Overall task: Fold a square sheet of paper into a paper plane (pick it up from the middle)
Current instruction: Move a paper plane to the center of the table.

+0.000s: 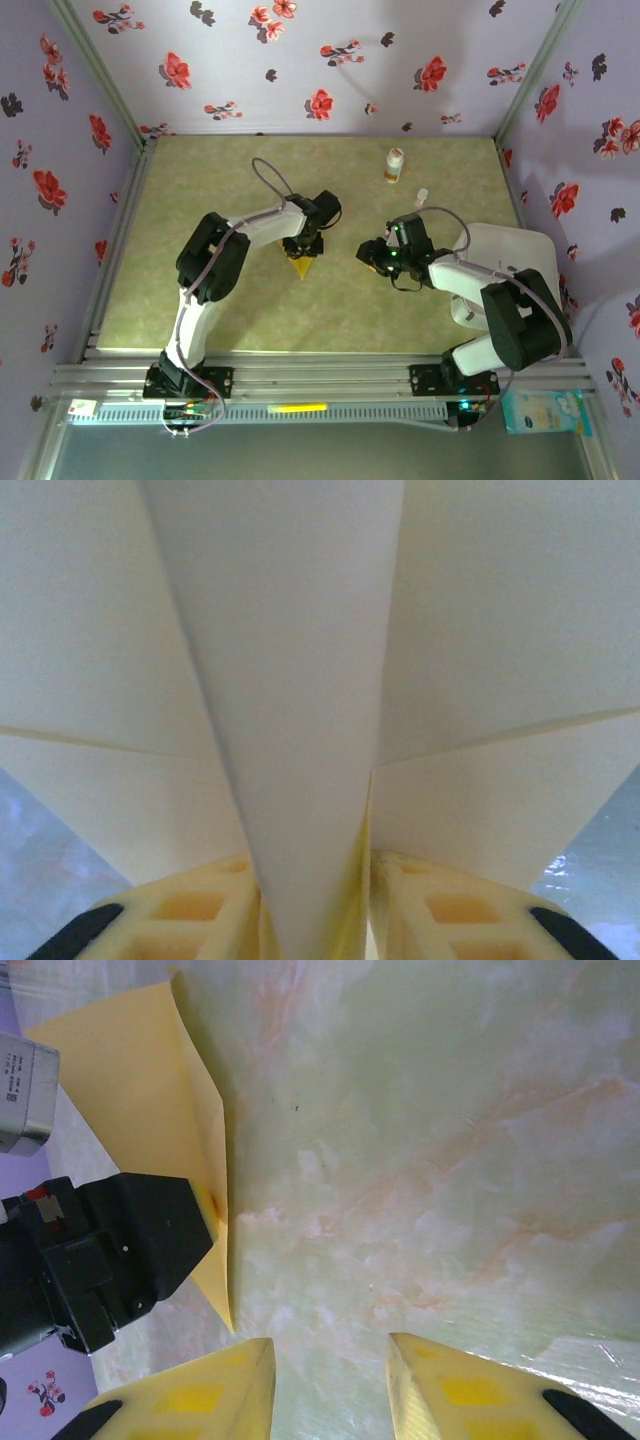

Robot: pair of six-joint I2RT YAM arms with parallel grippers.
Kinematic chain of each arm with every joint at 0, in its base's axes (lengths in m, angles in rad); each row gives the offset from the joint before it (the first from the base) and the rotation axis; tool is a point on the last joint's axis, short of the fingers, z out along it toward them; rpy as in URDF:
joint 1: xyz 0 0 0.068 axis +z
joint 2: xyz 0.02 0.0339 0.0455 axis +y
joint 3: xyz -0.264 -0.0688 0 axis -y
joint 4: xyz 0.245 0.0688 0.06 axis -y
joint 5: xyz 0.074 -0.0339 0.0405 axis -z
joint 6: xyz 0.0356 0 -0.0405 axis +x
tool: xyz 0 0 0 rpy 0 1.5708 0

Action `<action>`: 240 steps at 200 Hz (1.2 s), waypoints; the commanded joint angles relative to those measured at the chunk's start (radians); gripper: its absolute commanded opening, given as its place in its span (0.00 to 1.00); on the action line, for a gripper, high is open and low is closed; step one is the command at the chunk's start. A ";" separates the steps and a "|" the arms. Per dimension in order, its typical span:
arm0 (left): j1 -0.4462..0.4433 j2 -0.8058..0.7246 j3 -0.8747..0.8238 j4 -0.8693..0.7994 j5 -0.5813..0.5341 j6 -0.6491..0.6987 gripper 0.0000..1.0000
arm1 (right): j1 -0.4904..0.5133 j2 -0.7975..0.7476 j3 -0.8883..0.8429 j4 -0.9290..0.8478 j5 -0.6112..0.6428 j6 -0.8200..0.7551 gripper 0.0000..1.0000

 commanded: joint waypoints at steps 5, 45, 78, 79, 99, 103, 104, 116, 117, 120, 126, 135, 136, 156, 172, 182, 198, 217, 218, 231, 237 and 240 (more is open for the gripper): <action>0.007 0.053 -0.046 0.079 0.085 0.031 0.33 | -0.008 -0.019 0.009 -0.022 -0.010 -0.009 0.34; 0.006 0.038 -0.075 0.110 0.120 0.069 0.36 | -0.009 -0.043 0.019 -0.061 0.007 -0.011 0.34; -0.003 0.029 -0.081 0.107 0.120 0.107 0.34 | -0.008 -0.064 0.019 -0.088 0.031 -0.011 0.34; -0.004 0.029 -0.080 0.106 0.120 0.109 0.34 | -0.009 -0.065 0.019 -0.089 0.031 -0.011 0.34; -0.019 0.030 -0.070 0.087 0.108 0.143 0.34 | -0.008 -0.073 0.020 -0.104 0.045 -0.012 0.34; -0.018 0.032 -0.069 0.084 0.109 0.147 0.34 | -0.009 -0.074 0.020 -0.107 0.048 -0.013 0.34; -0.018 0.032 -0.069 0.084 0.109 0.147 0.34 | -0.008 -0.074 0.020 -0.107 0.049 -0.014 0.34; -0.022 0.030 -0.067 0.078 0.108 0.162 0.34 | -0.009 -0.073 0.023 -0.112 0.054 -0.015 0.35; -0.023 0.030 -0.067 0.078 0.108 0.162 0.34 | -0.009 -0.073 0.023 -0.112 0.054 -0.015 0.35; -0.024 0.029 -0.067 0.075 0.109 0.162 0.34 | -0.009 -0.074 0.024 -0.113 0.054 -0.016 0.35; -0.024 0.027 -0.067 0.073 0.109 0.162 0.34 | -0.009 -0.073 0.027 -0.116 0.055 -0.017 0.35; -0.023 0.024 -0.065 0.067 0.104 0.158 0.35 | -0.009 -0.069 0.032 -0.119 0.055 -0.018 0.35; -0.023 0.023 -0.065 0.066 0.103 0.157 0.35 | -0.009 -0.069 0.032 -0.120 0.055 -0.018 0.35; -0.022 0.017 -0.050 0.048 0.087 0.131 0.35 | -0.009 -0.069 0.040 -0.126 0.058 -0.021 0.35; -0.023 0.005 -0.034 0.040 0.081 0.105 0.36 | -0.008 -0.073 0.056 -0.146 0.064 -0.030 0.35; -0.022 -0.004 -0.023 0.038 0.080 0.090 0.37 | -0.009 -0.076 0.068 -0.163 0.066 -0.041 0.35; -0.022 -0.018 -0.010 0.037 0.085 0.075 0.38 | -0.009 -0.086 0.086 -0.190 0.078 -0.059 0.35; -0.025 -0.047 -0.001 0.031 0.086 0.072 0.39 | -0.008 -0.100 0.113 -0.236 0.097 -0.089 0.35; -0.025 -0.049 -0.001 0.031 0.086 0.072 0.39 | -0.008 -0.102 0.114 -0.239 0.099 -0.090 0.35; -0.024 -0.076 -0.005 0.027 0.075 0.069 0.40 | -0.010 -0.118 0.129 -0.266 0.117 -0.112 0.35; -0.024 -0.089 -0.010 0.028 0.072 0.070 0.41 | -0.012 -0.128 0.137 -0.281 0.129 -0.123 0.35; -0.025 -0.097 -0.011 0.028 0.071 0.071 0.42 | -0.012 -0.133 0.141 -0.289 0.136 -0.129 0.35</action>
